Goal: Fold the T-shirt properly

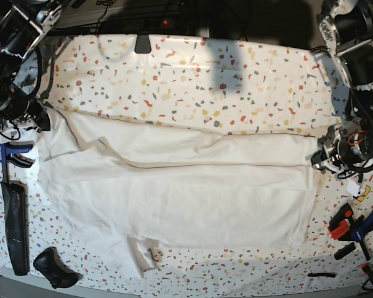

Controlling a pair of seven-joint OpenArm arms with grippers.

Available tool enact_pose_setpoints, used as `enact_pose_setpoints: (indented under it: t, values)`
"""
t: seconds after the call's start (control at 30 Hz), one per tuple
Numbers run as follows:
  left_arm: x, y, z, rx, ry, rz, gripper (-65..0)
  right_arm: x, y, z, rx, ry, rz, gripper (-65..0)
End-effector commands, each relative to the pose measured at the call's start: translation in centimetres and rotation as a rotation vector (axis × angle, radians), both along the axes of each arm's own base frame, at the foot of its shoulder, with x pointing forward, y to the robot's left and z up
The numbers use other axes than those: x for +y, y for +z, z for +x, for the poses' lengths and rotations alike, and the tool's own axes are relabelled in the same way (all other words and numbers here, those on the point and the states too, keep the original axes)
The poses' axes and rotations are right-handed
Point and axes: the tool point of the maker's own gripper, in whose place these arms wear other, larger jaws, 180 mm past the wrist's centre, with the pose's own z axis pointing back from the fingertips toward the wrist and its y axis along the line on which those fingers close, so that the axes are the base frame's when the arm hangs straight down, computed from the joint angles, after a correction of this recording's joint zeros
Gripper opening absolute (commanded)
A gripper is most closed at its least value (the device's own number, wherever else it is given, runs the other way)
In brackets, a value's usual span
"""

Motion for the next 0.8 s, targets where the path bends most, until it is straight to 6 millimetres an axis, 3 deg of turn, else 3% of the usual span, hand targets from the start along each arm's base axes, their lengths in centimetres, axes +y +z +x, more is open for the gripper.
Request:
enact_pose_setpoints:
  t: [0.0, 0.2, 0.33, 0.47, 0.6, 0.77]
  values:
    - [0.5, 0.9, 0.4, -0.030, -0.003, 0.010, -65.0, -0.9, 1.7, 0.8, -0.044, 0.006, -0.026, -65.0]
    - [0.7, -2.0, -3.3, 0.043, -0.002, 0.023, -65.0, -0.6, 1.8, -1.1, -0.041, 0.027, -0.027, -65.0]
    - [1.0, -0.7, -4.0, -0.007, -0.008, 0.076, -65.0, -0.4, 2.5, -2.6, -0.050, 0.048, -0.087, -65.0]
    - [1.4, 0.8, -5.0, -0.059, -0.026, 0.154, -65.0, 0.8, 4.4, -3.2, -0.131, 0.049, -0.099, -65.0]
    - [1.9, -0.3, -7.6, -0.017, -0.038, 0.207, -65.0, 2.1, 4.7, -4.1, -0.142, 0.065, -0.117, -65.0]
    - [2.2, -1.0, -9.7, 0.016, -0.036, 0.228, -65.0, 3.4, 3.3, -6.0, -0.107, 0.066, -0.087, -65.0]
